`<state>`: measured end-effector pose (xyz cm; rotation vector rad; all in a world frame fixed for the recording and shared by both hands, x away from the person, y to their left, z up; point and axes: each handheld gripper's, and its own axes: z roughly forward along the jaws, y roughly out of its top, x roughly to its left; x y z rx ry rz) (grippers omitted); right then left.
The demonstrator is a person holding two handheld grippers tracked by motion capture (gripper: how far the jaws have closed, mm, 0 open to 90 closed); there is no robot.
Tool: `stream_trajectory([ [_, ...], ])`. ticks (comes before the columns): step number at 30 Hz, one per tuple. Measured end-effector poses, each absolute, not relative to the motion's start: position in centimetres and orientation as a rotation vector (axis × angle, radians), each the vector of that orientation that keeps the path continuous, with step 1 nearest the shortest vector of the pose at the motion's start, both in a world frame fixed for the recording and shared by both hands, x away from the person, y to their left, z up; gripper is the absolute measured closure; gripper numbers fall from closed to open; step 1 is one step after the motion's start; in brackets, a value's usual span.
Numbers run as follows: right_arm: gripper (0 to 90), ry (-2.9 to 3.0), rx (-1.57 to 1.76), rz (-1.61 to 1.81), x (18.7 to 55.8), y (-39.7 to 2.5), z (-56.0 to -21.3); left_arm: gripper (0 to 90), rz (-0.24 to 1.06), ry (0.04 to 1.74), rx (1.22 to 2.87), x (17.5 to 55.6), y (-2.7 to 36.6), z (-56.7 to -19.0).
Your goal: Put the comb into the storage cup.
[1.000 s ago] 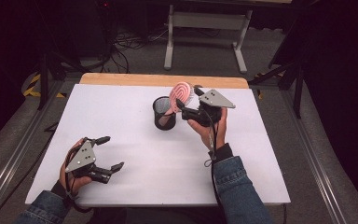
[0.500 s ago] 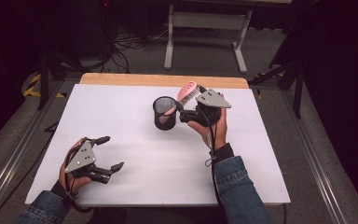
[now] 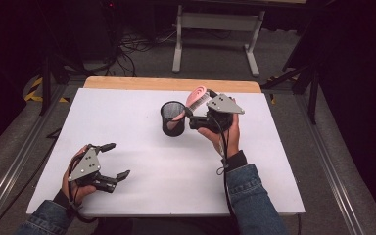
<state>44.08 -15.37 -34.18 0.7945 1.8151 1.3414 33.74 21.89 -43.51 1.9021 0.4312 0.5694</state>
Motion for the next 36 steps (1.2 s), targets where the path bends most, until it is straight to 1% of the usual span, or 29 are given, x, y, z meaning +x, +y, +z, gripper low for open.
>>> stream_trajectory([
  [24,5.8,1.808,0.737,1.333,42.9,-15.5,-33.6,4.6,0.568,0.430,1.899,33.7,21.9,-43.5],
  [36,6.1,1.802,0.676,1.327,41.4,-15.5,-33.3,4.4,0.564,0.431,1.901,33.8,21.9,-43.5],
])
